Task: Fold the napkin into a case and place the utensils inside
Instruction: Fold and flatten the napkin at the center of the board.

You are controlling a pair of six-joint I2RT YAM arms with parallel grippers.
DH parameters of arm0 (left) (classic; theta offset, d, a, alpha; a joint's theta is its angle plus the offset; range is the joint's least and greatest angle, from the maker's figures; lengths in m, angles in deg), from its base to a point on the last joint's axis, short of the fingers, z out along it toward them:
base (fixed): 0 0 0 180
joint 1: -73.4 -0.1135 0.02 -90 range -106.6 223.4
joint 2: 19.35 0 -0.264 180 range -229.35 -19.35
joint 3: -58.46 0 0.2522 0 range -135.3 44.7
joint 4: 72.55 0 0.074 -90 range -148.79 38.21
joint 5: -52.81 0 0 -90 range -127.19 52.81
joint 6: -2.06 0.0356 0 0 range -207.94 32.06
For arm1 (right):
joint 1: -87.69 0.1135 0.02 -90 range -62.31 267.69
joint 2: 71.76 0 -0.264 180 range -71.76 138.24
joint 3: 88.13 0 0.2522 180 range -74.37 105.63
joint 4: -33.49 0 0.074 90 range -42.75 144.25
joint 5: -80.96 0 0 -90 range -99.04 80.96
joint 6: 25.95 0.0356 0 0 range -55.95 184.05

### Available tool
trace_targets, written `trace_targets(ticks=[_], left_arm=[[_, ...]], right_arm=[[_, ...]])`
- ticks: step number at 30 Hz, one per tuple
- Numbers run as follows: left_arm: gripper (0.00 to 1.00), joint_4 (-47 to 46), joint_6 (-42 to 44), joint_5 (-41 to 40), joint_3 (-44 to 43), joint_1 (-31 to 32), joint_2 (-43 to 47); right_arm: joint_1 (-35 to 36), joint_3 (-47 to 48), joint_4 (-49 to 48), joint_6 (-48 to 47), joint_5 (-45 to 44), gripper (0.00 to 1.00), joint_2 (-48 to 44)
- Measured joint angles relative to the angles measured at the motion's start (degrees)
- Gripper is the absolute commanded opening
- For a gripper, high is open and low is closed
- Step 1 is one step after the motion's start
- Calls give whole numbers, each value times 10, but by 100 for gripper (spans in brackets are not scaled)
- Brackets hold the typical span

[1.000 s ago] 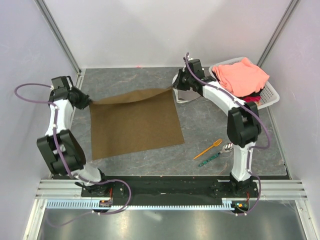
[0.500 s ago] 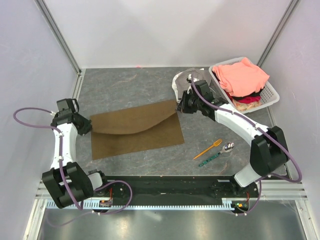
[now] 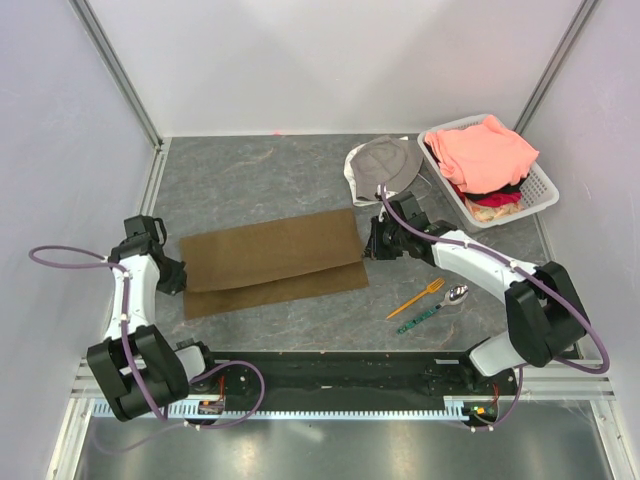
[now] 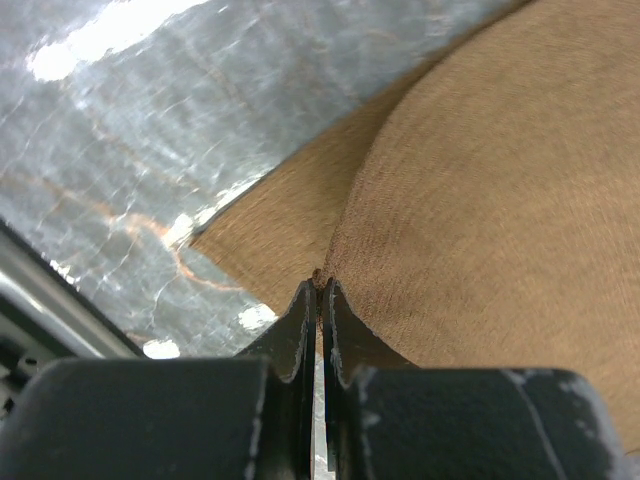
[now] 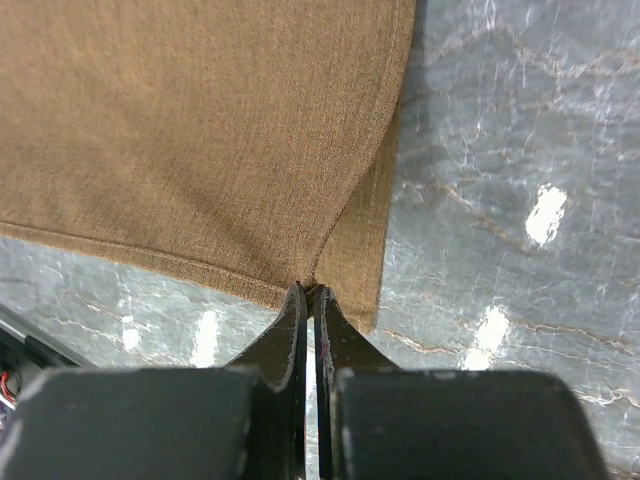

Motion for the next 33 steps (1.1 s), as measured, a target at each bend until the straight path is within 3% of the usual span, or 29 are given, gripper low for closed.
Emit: trace_targets(ticks=[12,33], left_arm=[[2,21,-45,-23,11,-3,-54],[2,2,-50,-43,13,-3,-90]], right_arm=[[1,-54,-26,5,29,0,0],[11,-86,-60,19,40,0,14]])
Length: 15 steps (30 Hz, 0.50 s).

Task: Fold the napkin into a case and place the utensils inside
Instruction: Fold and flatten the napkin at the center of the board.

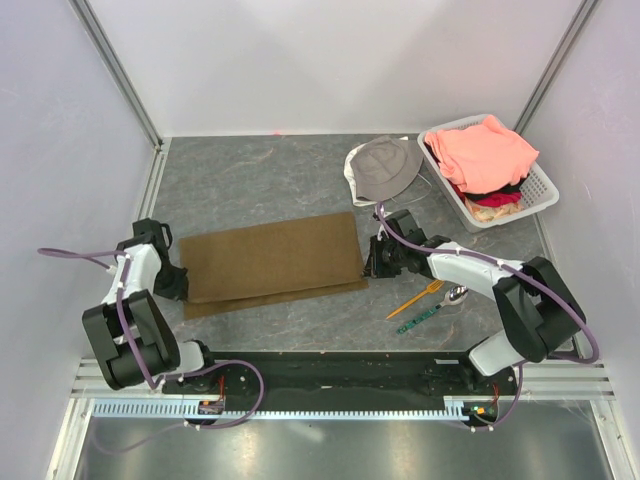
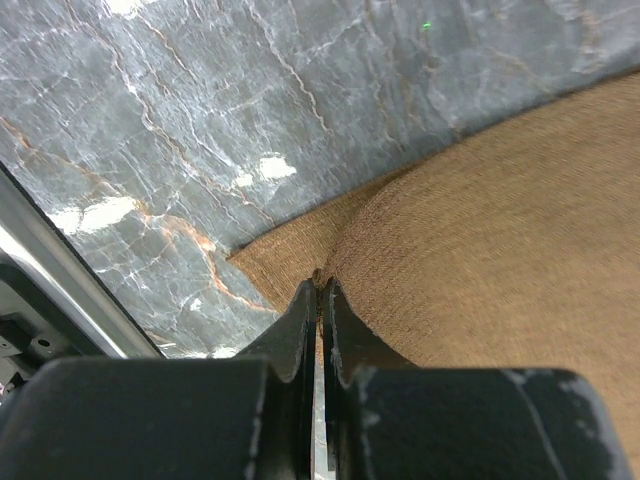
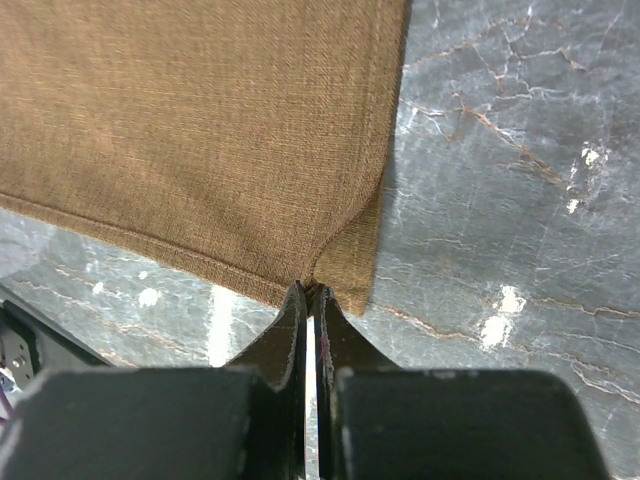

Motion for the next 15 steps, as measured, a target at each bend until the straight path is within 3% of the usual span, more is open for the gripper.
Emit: trace_targets(ticks=[15], left_arm=[[2,-11,-10,0,16,0,-36]], right_arm=[[0,-16,-16,1,-1,1,32]])
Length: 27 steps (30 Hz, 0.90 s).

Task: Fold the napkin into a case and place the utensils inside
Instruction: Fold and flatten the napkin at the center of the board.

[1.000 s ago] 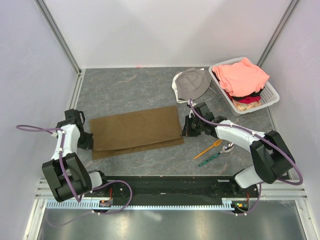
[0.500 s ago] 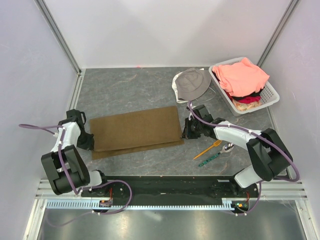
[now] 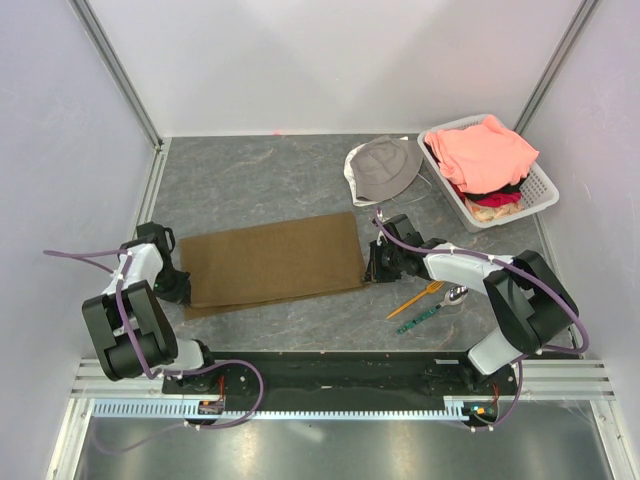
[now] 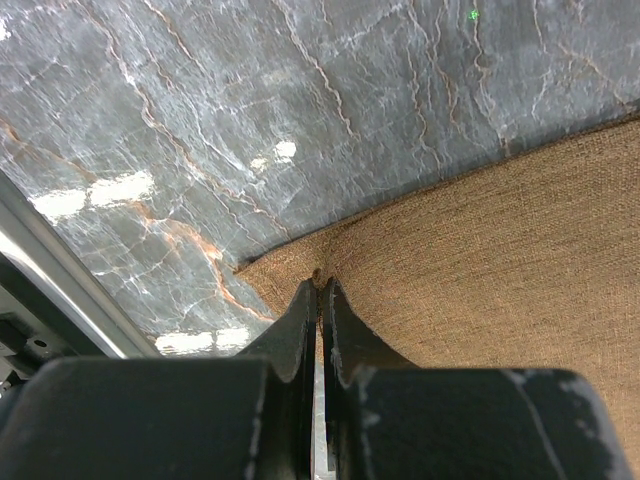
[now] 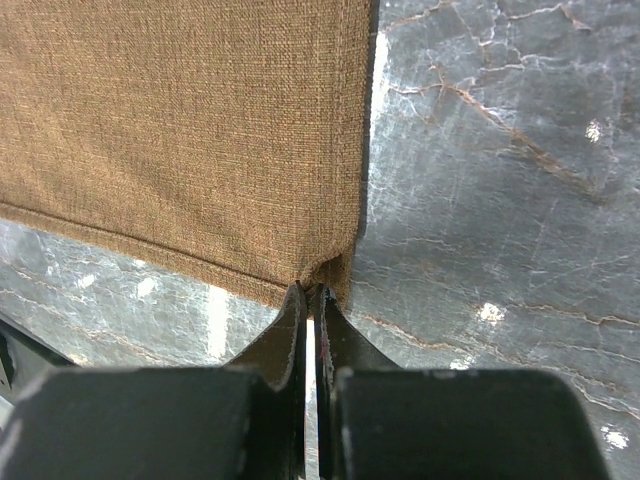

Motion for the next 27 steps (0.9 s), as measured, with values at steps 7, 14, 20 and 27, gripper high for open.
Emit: trace_targets(ticks=[7,14,20,27], left_arm=[[2,-1,0,-6,5,0,-3],[2,-1,-1,-15,10,0,-3],[2,-1,-9,-16,16,0,0],[5,-5,-17,-14,20,0,-21]], right_arm=[[0,0,-1,0,2,2,0],[1,0,2,4,7,3,-11],[1,0,3,9,8,6,-12],[1,0,1,13,7,8,-3]])
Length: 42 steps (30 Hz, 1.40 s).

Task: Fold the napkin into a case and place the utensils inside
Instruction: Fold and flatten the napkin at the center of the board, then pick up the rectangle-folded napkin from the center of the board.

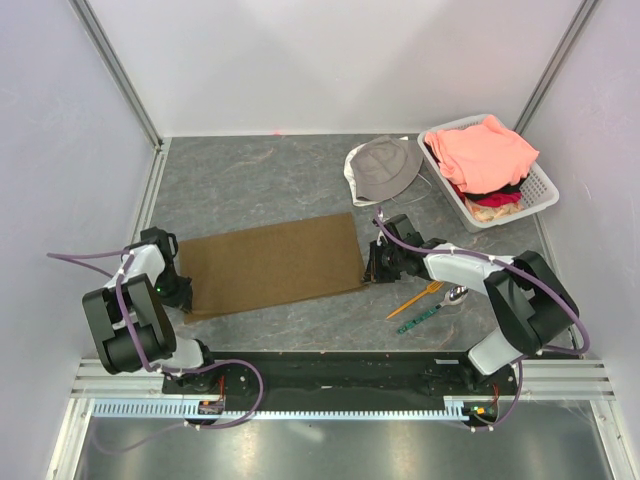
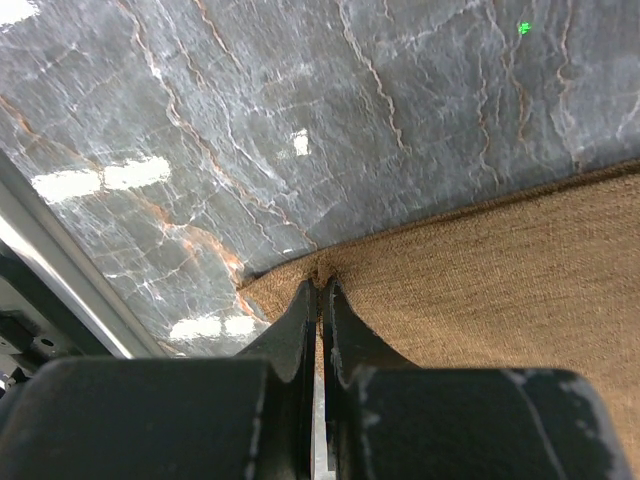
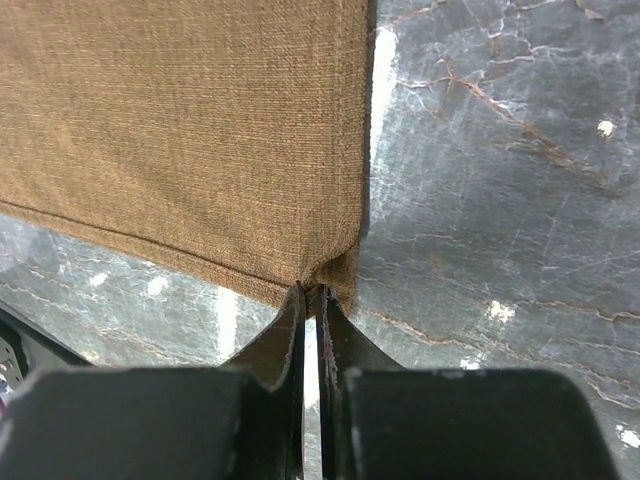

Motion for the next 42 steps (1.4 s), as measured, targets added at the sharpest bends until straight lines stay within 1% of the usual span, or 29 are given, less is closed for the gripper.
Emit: trace_targets(ticks=[5,7,8,9,11,12,16,17,20,25,27,28,29,32,34,37,41,42], left_arm=[[9,-1,0,-1,0,0,-3],[13,-1,0,-1,0,0,-3],[16,0,0,-2,0,0,-3],[24,0,0,-2,0,0,-3],[32,0,0,-3,0,0,-3],[41,3,0,-5,0,0,-3],[55,17,2,-12,-1,-3,-1],[55,19,2,-12,-1,-3,0],[55,24,2,-14,-1,-3,14],[47,42,2,-12,-12,-3,75],[43,47,2,-11,-19,-3,105],[41,50,2,-8,-24,-3,123],[35,51,2,-2,-29,-3,136],[25,47,3,22,-36,-3,157],[22,39,4,49,-36,-2,157],[20,17,6,86,-36,0,138],[19,-12,10,111,-36,5,100],[19,-18,12,113,-36,7,92]], right_arm=[[0,0,-7,2,5,8,18],[0,0,-10,2,7,8,19],[0,1,-12,2,9,9,21],[0,2,-14,2,10,9,23],[0,2,-16,2,12,10,24],[0,2,-16,2,12,11,24],[0,3,-16,2,14,15,24],[0,3,-15,2,14,16,24],[0,5,-14,0,13,20,24],[0,9,-6,-4,9,22,24],[0,13,3,-9,4,25,24],[0,16,7,-12,1,29,24],[0,18,13,-15,-2,31,24],[0,22,29,-25,-19,40,14],[0,24,46,-33,-33,45,1],[0,36,71,-44,-53,52,-18],[3,58,84,-50,-65,53,-29],[6,68,86,-50,-66,52,-27]])
